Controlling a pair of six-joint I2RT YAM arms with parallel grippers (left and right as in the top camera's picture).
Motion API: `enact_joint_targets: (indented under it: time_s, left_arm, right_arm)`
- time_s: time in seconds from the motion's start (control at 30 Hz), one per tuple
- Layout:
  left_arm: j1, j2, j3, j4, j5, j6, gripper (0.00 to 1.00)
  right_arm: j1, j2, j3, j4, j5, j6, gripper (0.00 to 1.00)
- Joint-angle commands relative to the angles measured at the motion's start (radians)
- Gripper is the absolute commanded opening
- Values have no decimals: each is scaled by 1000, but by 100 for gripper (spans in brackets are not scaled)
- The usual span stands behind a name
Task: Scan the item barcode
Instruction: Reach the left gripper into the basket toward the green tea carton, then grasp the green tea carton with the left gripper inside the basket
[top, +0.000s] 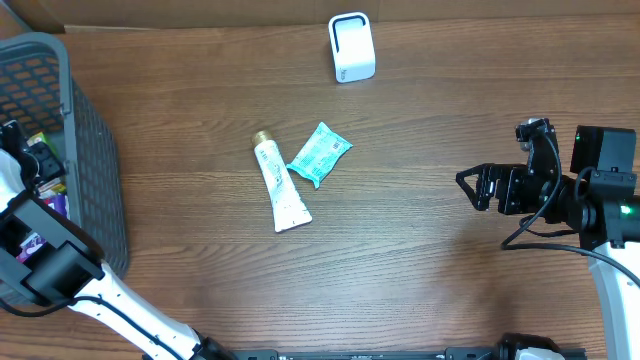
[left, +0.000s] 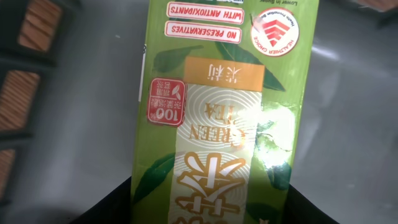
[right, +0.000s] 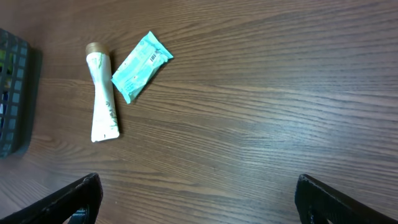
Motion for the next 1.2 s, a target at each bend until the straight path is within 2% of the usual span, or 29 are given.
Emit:
enact_joint_targets:
  time_s: [0.0,0.2,0.47,0.6,0.83,1.03,1.17]
  left_arm:
    - [-12,-66,23,-15,60,-73,50]
    - [-12,-181,28,-23,61,-82,47]
    - [-13,-375,28,-25,67,-168,47]
    - [-15,-478,28,-28,130,-173,50]
    - [-32,-644,28,-64,212,-210,50]
    - [-127,-750,28,-168,249,-209,49]
    - [-228,-775,28,-243,207,-191,51]
  right_arm:
    - [5,-3,20,14,-1,-4,100]
    - [5,-3,20,29,-1,-4,100]
    - [5,-3,20,29,0,-4,100]
    - [5,-3,20,29,0,-4,100]
    - [6,-3,20,32,-1,-4,100]
    - [5,-3,20,28,-2,-4,100]
    - [5,-3,20,25,-21,-4,100]
